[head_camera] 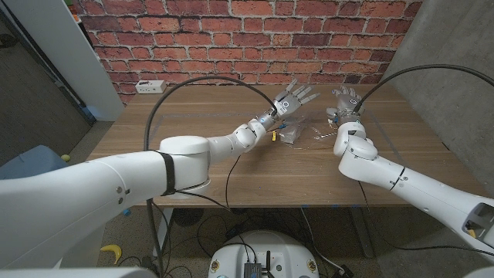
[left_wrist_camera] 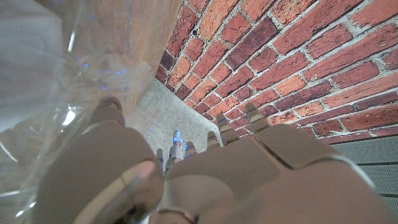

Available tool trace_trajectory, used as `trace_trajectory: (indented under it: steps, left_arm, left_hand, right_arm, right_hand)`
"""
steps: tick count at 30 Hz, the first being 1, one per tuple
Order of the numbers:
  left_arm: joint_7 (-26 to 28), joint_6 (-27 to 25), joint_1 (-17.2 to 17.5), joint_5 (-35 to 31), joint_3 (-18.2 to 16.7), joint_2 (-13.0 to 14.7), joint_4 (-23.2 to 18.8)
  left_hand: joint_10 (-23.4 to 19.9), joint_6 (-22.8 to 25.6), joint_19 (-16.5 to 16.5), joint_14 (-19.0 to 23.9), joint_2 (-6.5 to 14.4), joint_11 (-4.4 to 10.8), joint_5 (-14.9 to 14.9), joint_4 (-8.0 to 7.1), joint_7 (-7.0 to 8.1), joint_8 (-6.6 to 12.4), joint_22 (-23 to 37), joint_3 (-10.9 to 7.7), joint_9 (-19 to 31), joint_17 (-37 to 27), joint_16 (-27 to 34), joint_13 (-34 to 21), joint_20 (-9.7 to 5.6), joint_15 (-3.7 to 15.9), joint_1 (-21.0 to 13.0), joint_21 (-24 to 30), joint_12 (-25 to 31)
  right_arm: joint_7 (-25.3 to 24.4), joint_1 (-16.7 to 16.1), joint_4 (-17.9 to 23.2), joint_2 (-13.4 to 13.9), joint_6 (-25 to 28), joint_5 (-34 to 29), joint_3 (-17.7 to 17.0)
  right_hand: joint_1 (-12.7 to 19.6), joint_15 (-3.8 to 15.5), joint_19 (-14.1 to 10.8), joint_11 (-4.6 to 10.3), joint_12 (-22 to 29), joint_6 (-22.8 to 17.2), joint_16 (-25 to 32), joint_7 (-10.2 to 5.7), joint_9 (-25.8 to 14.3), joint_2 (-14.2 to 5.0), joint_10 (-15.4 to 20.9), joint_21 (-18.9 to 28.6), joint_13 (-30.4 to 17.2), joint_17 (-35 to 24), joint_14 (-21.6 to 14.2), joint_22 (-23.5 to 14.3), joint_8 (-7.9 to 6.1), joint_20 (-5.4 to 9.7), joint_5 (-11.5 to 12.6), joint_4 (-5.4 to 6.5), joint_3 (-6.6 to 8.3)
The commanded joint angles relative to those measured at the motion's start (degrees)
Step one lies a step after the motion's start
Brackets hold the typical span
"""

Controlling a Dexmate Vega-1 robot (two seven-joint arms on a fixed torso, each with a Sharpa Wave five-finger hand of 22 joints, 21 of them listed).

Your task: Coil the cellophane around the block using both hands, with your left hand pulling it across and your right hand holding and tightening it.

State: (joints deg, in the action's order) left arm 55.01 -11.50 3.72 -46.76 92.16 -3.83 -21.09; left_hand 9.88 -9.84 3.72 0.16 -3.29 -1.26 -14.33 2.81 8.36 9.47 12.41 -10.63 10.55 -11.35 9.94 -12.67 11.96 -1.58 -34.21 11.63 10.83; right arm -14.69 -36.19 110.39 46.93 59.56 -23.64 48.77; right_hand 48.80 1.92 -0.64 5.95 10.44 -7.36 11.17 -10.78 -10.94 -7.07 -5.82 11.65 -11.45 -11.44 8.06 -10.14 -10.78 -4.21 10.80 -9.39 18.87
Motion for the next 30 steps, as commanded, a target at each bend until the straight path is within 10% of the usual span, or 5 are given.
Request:
trace_trajectory:
  steps: [1,5,18,30]
  left_arm:
    - [-0.9,-3.1,-0.1,2.0,2.0,0.5,-2.4]
    - [-1.3,-3.2,-0.3,1.9,2.3,0.7,-3.1]
    - [-5.2,-3.9,-0.9,1.9,2.9,0.3,-3.4]
    - [-6.9,-3.0,-1.2,1.8,3.2,-0.1,-3.4]
  left_hand:
    - [7.0,-12.1,2.5,-3.1,-1.0,-1.33,-0.5,-0.31,-1.03,0.44,0.2,1.26,0.3,-0.2,0.0,-0.4,0.27,-1.41,1.2,-0.2,0.4]
    - [10.6,-16.1,5.6,-6.4,-2.2,-2.61,-1.2,-0.53,-1.31,0.30,0.3,2.69,0.4,-0.4,0.1,-0.6,0.27,-2.67,2.0,-0.4,0.3]
    - [12.2,-18.6,8.1,-9.0,-3.1,-3.95,-1.9,-0.78,-2.50,0.62,0.4,4.00,0.5,-0.7,0.3,-0.7,0.30,-3.84,2.6,-0.5,0.7]
    - [12.2,-18.2,8.7,-8.8,-3.2,-3.96,-2.2,-0.88,-2.26,1.04,0.4,4.34,0.5,-0.7,0.6,-0.8,0.31,-3.87,2.7,-0.4,1.0]
  right_arm:
    - [23.8,7.2,7.8,9.5,1.1,-3.9,7.3]
    - [34.1,11.9,8.6,10.4,2.6,-7.0,11.2]
    - [52.4,17.2,6.6,9.8,-3.5,-15.0,14.6]
    - [44.2,9.4,4.6,7.7,-11.8,-17.6,7.4]
  right_hand:
    - [2.9,-0.57,4.5,0.67,-0.1,2.0,-0.6,-1.92,-0.3,-0.11,-5.2,-1.0,-0.1,0.0,4.7,-0.2,0.09,-0.53,-0.4,-0.20,0.49]
    - [4.9,-0.97,8.7,0.93,-0.3,3.3,-0.7,-1.97,-0.4,-1.02,-9.7,-1.4,-0.2,-0.1,8.4,-0.2,-0.09,-1.26,-0.4,-0.04,1.13]
    - [6.8,-0.53,11.4,0.83,-0.2,6.7,-0.4,-2.01,-0.5,-2.44,-16.6,-1.1,-0.2,-0.3,12.1,-0.2,0.04,0.33,-0.2,0.53,1.63]
    - [7.4,-0.05,10.7,0.81,0.9,7.7,0.5,-2.01,-0.6,-2.20,-15.7,-0.3,-0.2,-0.3,10.8,-0.2,-0.18,-0.07,-0.2,0.75,1.48]
